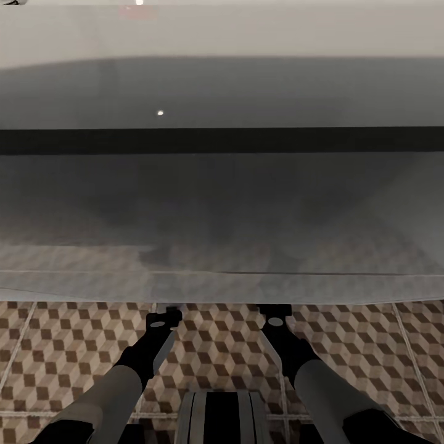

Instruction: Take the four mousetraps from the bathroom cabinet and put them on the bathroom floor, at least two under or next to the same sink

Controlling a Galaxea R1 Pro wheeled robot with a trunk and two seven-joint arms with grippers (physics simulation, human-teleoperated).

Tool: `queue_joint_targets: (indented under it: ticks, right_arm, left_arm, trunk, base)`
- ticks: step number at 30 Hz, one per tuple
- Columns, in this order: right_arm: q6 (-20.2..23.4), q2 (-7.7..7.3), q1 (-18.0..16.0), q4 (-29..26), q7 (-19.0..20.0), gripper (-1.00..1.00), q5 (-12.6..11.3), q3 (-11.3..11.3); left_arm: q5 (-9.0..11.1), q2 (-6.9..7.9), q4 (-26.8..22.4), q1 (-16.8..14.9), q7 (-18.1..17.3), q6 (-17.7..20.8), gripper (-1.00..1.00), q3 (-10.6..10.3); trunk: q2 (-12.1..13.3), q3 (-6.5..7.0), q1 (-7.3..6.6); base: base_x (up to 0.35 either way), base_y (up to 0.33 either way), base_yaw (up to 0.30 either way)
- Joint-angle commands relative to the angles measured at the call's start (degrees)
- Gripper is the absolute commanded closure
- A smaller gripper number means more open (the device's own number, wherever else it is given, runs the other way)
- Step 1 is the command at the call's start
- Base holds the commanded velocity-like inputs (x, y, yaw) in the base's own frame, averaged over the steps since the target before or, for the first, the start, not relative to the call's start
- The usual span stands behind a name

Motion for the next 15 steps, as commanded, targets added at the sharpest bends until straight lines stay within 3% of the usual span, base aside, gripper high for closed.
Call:
queue_joint_targets:
  ticks: [1, 15]
  right_arm:
    - [-0.4, -0.03, 0.0, 0.1, -0.4, 1.0, -0.3, 0.3]
    - [-0.8, -0.06, 0.0, 0.2, -0.3, 1.0, -0.5, 0.3]
  left_arm:
    - [0.1, 0.02, -0.1, 0.0, 0.4, 0.4, 1.0, -0.3]
    - [0.1, 0.02, -0.1, 0.0, 0.4, 0.4, 1.0, -0.3]
  trunk:
    - [0.0, -0.03, -0.01]
    - [0.0, -0.03, -0.01]
  base:
    - [0.0, 0.0, 0.0]
    - [0.0, 0.0, 0.0]
